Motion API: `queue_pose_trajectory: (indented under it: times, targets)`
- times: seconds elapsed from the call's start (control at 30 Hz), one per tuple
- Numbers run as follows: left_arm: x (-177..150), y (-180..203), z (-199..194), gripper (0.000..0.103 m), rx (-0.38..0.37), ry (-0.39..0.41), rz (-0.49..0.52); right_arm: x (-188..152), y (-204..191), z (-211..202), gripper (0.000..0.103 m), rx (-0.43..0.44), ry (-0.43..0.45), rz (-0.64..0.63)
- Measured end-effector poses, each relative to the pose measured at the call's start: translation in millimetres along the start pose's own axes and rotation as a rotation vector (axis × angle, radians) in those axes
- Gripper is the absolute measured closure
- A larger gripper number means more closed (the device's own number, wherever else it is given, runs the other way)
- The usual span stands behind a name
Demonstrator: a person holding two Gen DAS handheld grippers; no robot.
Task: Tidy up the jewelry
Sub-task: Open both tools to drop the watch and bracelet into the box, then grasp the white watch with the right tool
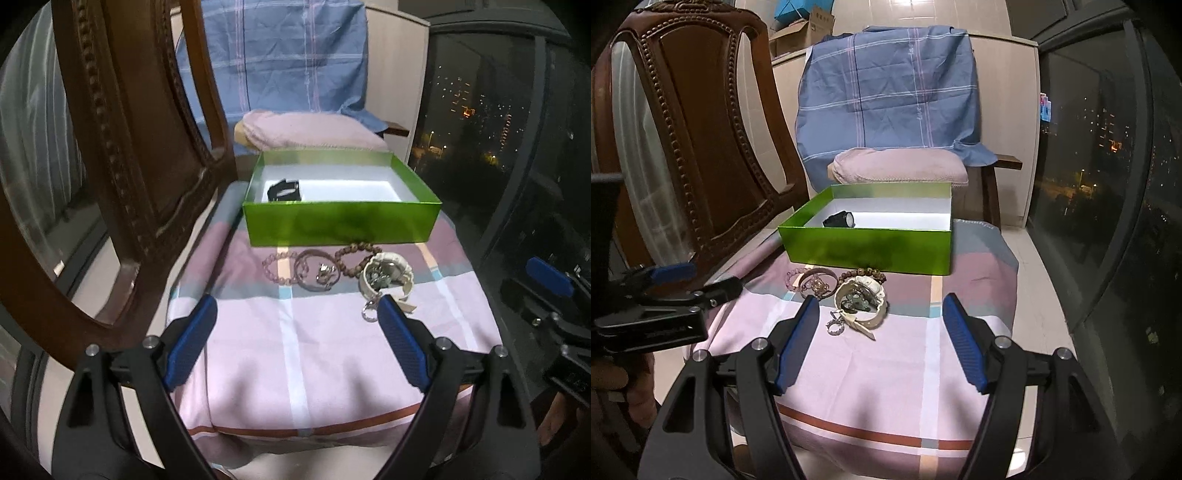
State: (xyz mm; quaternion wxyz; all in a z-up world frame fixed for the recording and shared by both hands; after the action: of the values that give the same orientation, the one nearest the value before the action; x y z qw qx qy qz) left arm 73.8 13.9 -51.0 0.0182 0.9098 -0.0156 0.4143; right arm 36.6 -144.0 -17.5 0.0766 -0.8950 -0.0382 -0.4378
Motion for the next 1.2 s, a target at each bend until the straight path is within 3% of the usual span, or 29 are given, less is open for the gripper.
queue_pose_trajectory:
  times: [1.2]
  targets:
    - [-0.2, 14.3, 6.9, 0.015, -0.040, -0.023, 0.022, -7.3, 1.4, 19.0, 0.037, 0.013, -0.059, -0.006]
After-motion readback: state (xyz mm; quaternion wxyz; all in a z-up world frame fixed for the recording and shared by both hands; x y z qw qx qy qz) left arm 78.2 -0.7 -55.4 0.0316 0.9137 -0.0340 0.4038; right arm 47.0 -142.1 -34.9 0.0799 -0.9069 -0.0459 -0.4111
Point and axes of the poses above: each gripper's, at about its wrist camera, not at the fingertips, and z roughly the way its jaws point, y to its right, x to its top, the point moved 7 cm from there along z, roughly the way its jaws point, and after that the axes turned 2 degrees about z, right-handed, at the moved point
